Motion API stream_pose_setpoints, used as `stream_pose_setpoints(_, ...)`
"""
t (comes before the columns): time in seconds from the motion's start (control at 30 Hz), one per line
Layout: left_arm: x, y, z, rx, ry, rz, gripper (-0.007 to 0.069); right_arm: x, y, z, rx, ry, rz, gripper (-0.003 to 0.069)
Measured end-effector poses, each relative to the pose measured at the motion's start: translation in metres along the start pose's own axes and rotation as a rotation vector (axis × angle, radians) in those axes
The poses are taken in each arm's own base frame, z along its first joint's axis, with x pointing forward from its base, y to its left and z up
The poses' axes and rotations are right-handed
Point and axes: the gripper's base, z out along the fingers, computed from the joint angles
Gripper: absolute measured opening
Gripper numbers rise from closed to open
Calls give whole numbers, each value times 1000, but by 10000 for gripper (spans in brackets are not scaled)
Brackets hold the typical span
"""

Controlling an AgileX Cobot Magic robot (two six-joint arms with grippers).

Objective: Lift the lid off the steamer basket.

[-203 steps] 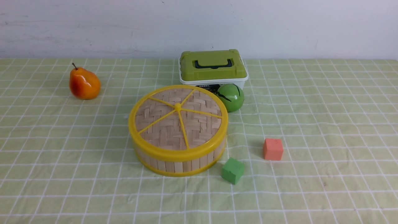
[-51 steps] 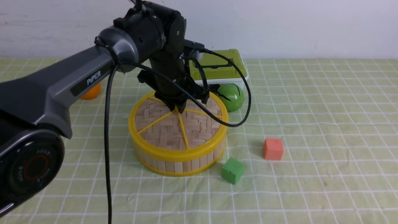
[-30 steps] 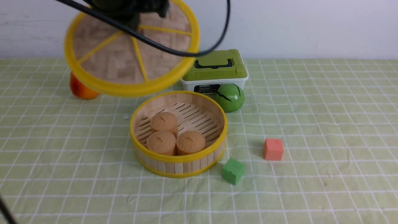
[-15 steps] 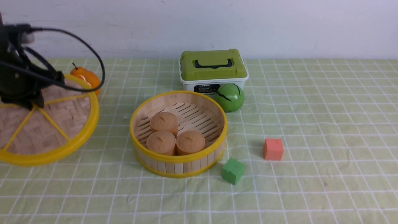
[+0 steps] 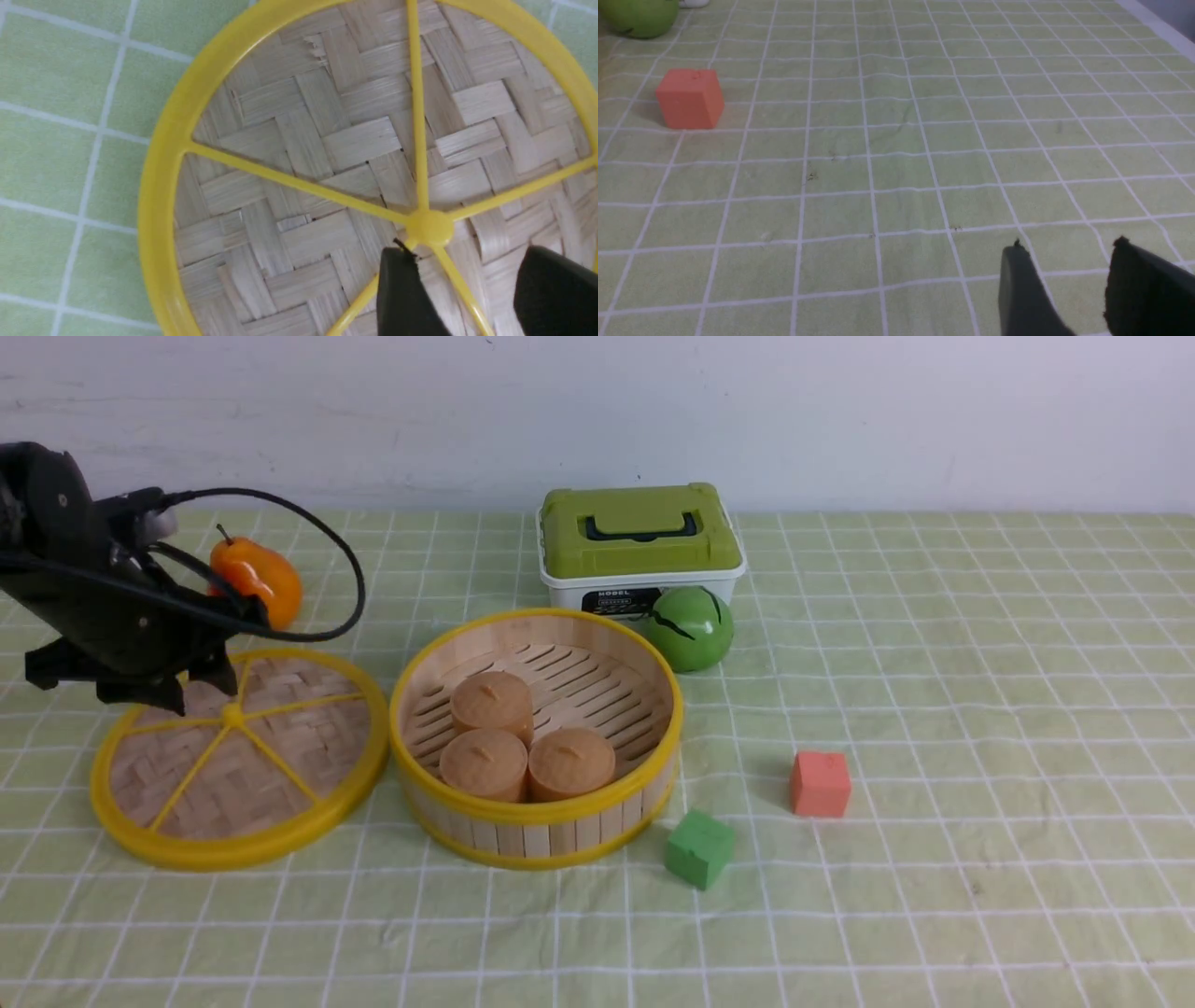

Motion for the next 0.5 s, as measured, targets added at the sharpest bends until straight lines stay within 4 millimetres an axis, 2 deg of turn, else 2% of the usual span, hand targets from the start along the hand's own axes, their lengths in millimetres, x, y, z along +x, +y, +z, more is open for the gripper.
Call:
stream_pose_setpoints(0.03, 0, 0, -3, 0, -3, 1, 324, 0, 0, 0, 0, 0, 0, 242)
stream_pose_setpoints(0.07, -4, -2, -27, 12, -52, 6, 286, 0, 0, 0, 0, 0, 0, 242)
stream_pose_setpoints(0.1, -7, -3, -42, 21, -86, 9, 253, 0, 0, 0, 0, 0, 0, 242)
stream_pose_setpoints(0.17, -10, -6, -93, 56, -203, 13, 122, 0, 0, 0, 0, 0, 0, 242)
stream_pose_setpoints(0.2, -10, -6, -98, 60, -216, 13, 110, 0, 0, 0, 0, 0, 0, 242)
stream_pose_setpoints(0.23, -9, -8, -139, 95, -312, 14, 30, 0, 0, 0, 0, 0, 0, 242)
stream_pose_setpoints(0.27, -5, -9, -169, 126, -381, 9, -13, 0, 0, 0, 0, 0, 0, 242)
stream_pose_setpoints(0.3, 1, -9, -193, 154, -432, 3, -13, 0, 0, 0, 0, 0, 0, 242)
stream_pose_setpoints(0.33, 1, -9, -193, 154, -431, 3, -13, 0, 0, 0, 0, 0, 0, 242)
stream_pose_setpoints(0.4, 27, -7, -243, 232, -543, 4, -13, 0, 0, 0, 0, 0, 0, 242)
stream_pose_setpoints(0.43, 29, -6, -246, 236, -553, 11, -13, 0, 0, 0, 0, 0, 0, 242)
stream_pose_setpoints(0.47, 41, -5, -259, 264, -589, 16, -13, 0, 0, 0, 0, 0, 0, 242)
stream_pose_setpoints(0.5, 62, -1, -268, 297, -633, 37, -13, 0, 0, 0, 0, 0, 0, 243)
